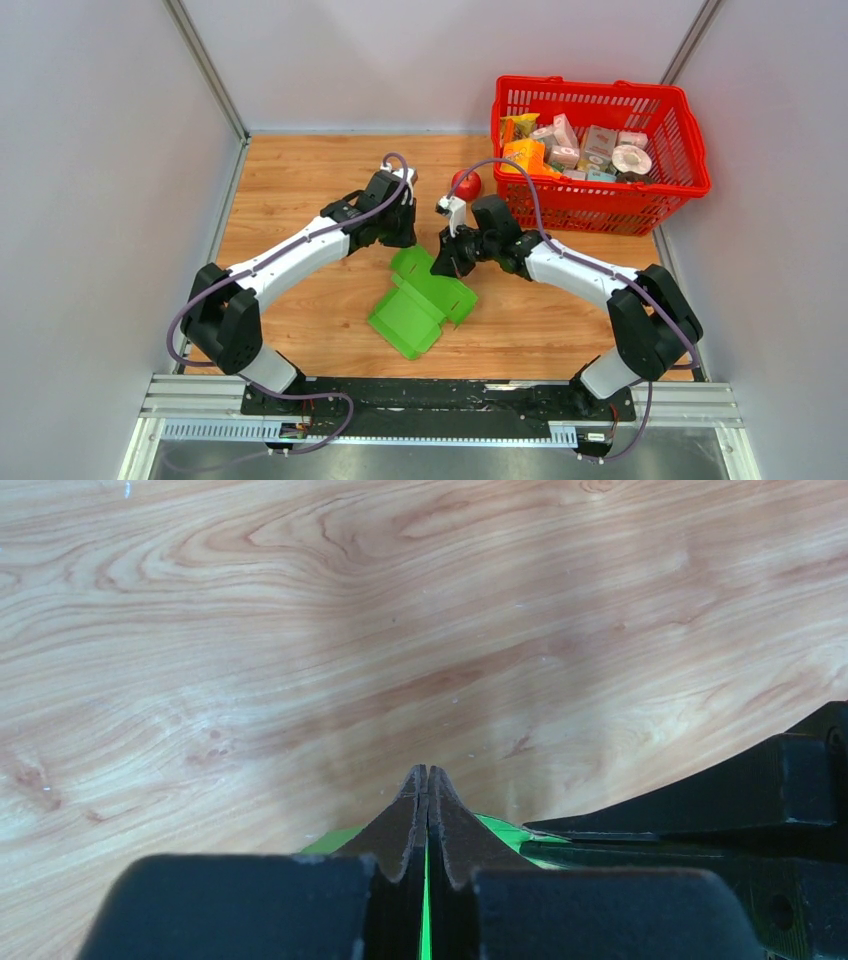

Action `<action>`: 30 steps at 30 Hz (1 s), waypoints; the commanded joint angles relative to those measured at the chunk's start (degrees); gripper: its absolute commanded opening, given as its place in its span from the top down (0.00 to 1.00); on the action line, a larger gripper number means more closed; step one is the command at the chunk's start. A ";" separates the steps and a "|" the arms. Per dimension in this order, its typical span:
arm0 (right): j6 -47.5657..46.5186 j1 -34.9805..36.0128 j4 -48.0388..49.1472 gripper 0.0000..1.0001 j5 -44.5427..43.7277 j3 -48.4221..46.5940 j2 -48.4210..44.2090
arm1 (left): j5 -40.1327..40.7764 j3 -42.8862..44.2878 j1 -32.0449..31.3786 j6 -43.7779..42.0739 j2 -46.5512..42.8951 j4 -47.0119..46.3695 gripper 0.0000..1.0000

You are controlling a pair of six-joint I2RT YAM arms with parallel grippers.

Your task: Fold the paper box

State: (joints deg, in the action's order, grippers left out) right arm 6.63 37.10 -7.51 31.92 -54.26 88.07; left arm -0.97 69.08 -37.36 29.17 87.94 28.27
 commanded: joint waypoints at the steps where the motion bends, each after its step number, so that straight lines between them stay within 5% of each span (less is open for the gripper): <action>1: -0.22 0.34 3.55 1.00 -0.36 0.29 -2.20 | 0.37 0.54 -1.66 -0.87 -0.31 -0.23 1.00; 26: 2.07 0.34 6.98 1.00 0.33 1.96 -2.82 | -7.20 -11.07 -3.77 4.77 -9.80 -12.90 1.00; 30: 2.16 0.34 6.89 1.00 0.51 1.88 -2.56 | -0.81 -10.46 -3.59 0.81 -13.32 -8.86 0.82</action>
State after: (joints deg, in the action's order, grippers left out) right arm 8.36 37.23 -5.15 31.99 -52.07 87.66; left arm -5.21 58.26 -40.29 33.06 80.16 17.12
